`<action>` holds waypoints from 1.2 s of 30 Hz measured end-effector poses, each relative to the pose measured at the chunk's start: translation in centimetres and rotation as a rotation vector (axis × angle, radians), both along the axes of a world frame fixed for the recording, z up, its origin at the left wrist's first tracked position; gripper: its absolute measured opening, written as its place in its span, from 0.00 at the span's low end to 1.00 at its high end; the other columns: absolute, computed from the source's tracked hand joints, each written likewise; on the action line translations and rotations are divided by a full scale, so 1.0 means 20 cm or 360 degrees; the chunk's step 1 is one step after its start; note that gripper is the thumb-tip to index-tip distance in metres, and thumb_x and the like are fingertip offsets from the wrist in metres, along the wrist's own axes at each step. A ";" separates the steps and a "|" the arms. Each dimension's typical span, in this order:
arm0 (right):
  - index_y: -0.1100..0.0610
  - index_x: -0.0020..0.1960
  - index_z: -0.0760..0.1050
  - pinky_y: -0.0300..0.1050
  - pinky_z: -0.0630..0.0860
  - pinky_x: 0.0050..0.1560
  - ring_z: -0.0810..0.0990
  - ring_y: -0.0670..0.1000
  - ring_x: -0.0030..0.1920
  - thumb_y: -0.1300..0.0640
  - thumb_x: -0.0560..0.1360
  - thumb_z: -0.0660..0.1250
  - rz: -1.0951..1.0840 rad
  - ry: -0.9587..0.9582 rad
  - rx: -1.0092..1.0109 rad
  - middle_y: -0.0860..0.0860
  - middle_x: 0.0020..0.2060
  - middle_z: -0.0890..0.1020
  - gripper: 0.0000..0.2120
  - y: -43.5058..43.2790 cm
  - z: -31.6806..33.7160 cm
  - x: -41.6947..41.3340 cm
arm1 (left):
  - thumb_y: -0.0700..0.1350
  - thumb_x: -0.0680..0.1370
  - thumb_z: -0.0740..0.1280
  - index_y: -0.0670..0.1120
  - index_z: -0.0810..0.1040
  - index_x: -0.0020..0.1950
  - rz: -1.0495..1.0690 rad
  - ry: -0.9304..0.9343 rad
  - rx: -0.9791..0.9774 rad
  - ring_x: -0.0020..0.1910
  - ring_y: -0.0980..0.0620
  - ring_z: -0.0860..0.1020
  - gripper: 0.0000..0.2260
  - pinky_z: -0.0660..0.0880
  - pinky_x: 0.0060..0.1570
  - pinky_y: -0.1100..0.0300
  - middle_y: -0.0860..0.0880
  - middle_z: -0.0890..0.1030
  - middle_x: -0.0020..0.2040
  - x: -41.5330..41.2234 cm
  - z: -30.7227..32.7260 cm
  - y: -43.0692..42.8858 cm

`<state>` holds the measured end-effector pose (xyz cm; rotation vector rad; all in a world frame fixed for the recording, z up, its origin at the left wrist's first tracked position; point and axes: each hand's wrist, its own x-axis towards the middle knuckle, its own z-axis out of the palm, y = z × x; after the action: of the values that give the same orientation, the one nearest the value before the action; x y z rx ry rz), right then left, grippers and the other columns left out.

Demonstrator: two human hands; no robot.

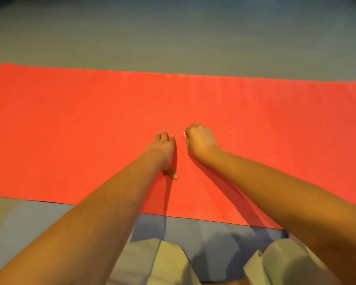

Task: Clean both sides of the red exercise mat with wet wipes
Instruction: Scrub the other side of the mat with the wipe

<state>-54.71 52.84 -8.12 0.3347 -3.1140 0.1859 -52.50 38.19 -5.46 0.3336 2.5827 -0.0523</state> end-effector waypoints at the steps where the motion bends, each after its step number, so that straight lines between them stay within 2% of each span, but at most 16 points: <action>1: 0.58 0.48 0.80 0.51 0.73 0.40 0.81 0.61 0.48 0.59 0.77 0.64 0.0041 0.0008 -0.0019 0.56 0.47 0.80 0.06 0.00 -0.01 0.07 | 0.64 0.57 0.85 0.41 0.43 0.85 -0.0005 0.0000 -0.0017 0.84 0.38 0.47 0.72 0.59 0.80 0.47 0.39 0.48 0.84 0.00 0.00 0.01; 3: 0.57 0.46 0.79 0.51 0.72 0.37 0.80 0.61 0.45 0.59 0.77 0.64 0.0216 0.0019 -0.0083 0.56 0.44 0.79 0.06 0.01 -0.05 0.22 | 0.64 0.57 0.85 0.41 0.43 0.85 -0.0003 0.0007 -0.0046 0.84 0.39 0.47 0.71 0.59 0.81 0.48 0.39 0.48 0.84 0.00 0.00 0.01; 6: 0.57 0.45 0.79 0.51 0.73 0.38 0.79 0.60 0.44 0.58 0.78 0.64 0.0442 0.0067 -0.0163 0.54 0.41 0.77 0.06 0.07 -0.10 0.31 | 0.65 0.56 0.85 0.42 0.42 0.85 -0.0006 0.0012 -0.0041 0.84 0.39 0.46 0.73 0.59 0.80 0.48 0.41 0.46 0.84 -0.02 -0.02 0.00; 9: 0.58 0.47 0.80 0.52 0.74 0.40 0.79 0.61 0.47 0.56 0.79 0.63 0.0325 0.0107 -0.0182 0.55 0.44 0.79 0.09 0.07 -0.10 0.17 | 0.67 0.55 0.84 0.45 0.42 0.85 -0.0004 0.0014 -0.0057 0.84 0.41 0.46 0.73 0.59 0.81 0.47 0.42 0.45 0.85 -0.02 -0.03 -0.01; 12: 0.58 0.49 0.81 0.50 0.70 0.40 0.80 0.62 0.49 0.58 0.78 0.64 0.0076 0.0112 -0.0174 0.56 0.47 0.80 0.07 0.05 -0.07 -0.03 | 0.68 0.56 0.84 0.46 0.45 0.85 -0.0013 0.0002 -0.0071 0.84 0.41 0.48 0.71 0.60 0.80 0.47 0.42 0.47 0.84 -0.03 -0.02 -0.01; 13: 0.58 0.50 0.81 0.49 0.70 0.40 0.80 0.61 0.50 0.59 0.77 0.64 0.0010 0.0091 -0.0160 0.56 0.48 0.80 0.07 0.04 -0.06 -0.06 | 0.68 0.58 0.83 0.47 0.48 0.85 -0.0021 0.0004 -0.0081 0.83 0.40 0.52 0.68 0.63 0.79 0.46 0.42 0.50 0.84 -0.04 0.00 -0.01; 15: 0.58 0.50 0.80 0.50 0.72 0.42 0.80 0.60 0.51 0.59 0.77 0.65 -0.0055 0.0073 -0.0139 0.56 0.49 0.80 0.07 0.03 -0.06 -0.03 | 0.67 0.61 0.82 0.49 0.60 0.82 -0.0029 0.0034 -0.0072 0.78 0.39 0.62 0.57 0.69 0.73 0.46 0.42 0.61 0.79 -0.06 0.02 -0.01; 17: 0.58 0.48 0.80 0.51 0.73 0.42 0.79 0.60 0.50 0.58 0.75 0.65 -0.0009 0.0105 -0.0183 0.56 0.47 0.80 0.06 0.01 -0.06 0.08 | 0.65 0.62 0.82 0.49 0.72 0.74 -0.0030 0.0107 -0.0058 0.71 0.39 0.70 0.45 0.73 0.66 0.48 0.44 0.69 0.71 -0.08 0.04 0.00; 19: 0.57 0.47 0.78 0.51 0.74 0.40 0.78 0.59 0.49 0.56 0.76 0.63 0.0183 0.0120 -0.0207 0.55 0.46 0.78 0.06 0.02 -0.09 0.21 | 0.63 0.62 0.83 0.49 0.76 0.68 -0.0007 0.0158 -0.0053 0.68 0.40 0.72 0.40 0.75 0.62 0.48 0.44 0.71 0.67 -0.09 0.02 0.01; 21: 0.56 0.47 0.76 0.52 0.74 0.40 0.77 0.58 0.49 0.56 0.76 0.63 0.0387 0.0110 -0.0168 0.53 0.45 0.76 0.05 0.05 -0.12 0.30 | 0.62 0.60 0.84 0.49 0.77 0.66 0.0025 0.0188 -0.0046 0.68 0.40 0.72 0.39 0.76 0.60 0.49 0.44 0.71 0.67 -0.09 -0.01 0.02; 24: 0.54 0.47 0.79 0.52 0.74 0.39 0.78 0.57 0.47 0.58 0.77 0.64 0.0484 0.0084 -0.0166 0.52 0.44 0.76 0.05 0.11 -0.12 0.23 | 0.61 0.60 0.85 0.49 0.77 0.66 0.0042 0.0201 -0.0049 0.67 0.41 0.72 0.39 0.76 0.59 0.49 0.44 0.71 0.67 -0.11 -0.02 0.02; 27: 0.54 0.50 0.82 0.52 0.74 0.40 0.80 0.60 0.48 0.58 0.77 0.64 0.0238 0.0080 -0.0208 0.53 0.45 0.79 0.07 0.12 -0.09 0.05 | 0.59 0.60 0.86 0.47 0.75 0.69 0.0052 0.0204 -0.0066 0.69 0.40 0.70 0.42 0.76 0.61 0.48 0.44 0.70 0.68 -0.10 0.00 0.04; 31: 0.54 0.51 0.82 0.47 0.67 0.40 0.81 0.62 0.49 0.61 0.75 0.66 -0.0050 0.0000 -0.0157 0.56 0.49 0.80 0.09 0.11 -0.06 -0.11 | 0.60 0.54 0.87 0.48 0.67 0.74 0.0075 0.0188 -0.0005 0.74 0.41 0.66 0.54 0.75 0.66 0.44 0.45 0.67 0.73 -0.12 0.00 0.04; 34: 0.54 0.52 0.82 0.47 0.69 0.40 0.81 0.60 0.49 0.61 0.75 0.67 0.0041 -0.0037 -0.0123 0.55 0.49 0.81 0.08 0.10 -0.03 -0.01 | 0.60 0.54 0.87 0.51 0.55 0.83 0.0032 0.0090 0.0098 0.80 0.43 0.58 0.64 0.69 0.73 0.44 0.47 0.59 0.81 -0.14 0.01 0.01; 36: 0.55 0.49 0.81 0.48 0.71 0.39 0.81 0.60 0.47 0.59 0.76 0.65 0.0216 -0.0018 -0.0128 0.54 0.46 0.80 0.07 0.11 -0.05 0.12 | 0.60 0.56 0.87 0.51 0.54 0.84 0.0000 0.0051 0.0098 0.81 0.43 0.57 0.65 0.66 0.76 0.47 0.46 0.57 0.82 -0.15 0.01 0.00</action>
<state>-52.30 55.07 -9.12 0.5456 -3.0842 0.3140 -55.47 38.23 -5.17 0.3584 2.6198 0.0219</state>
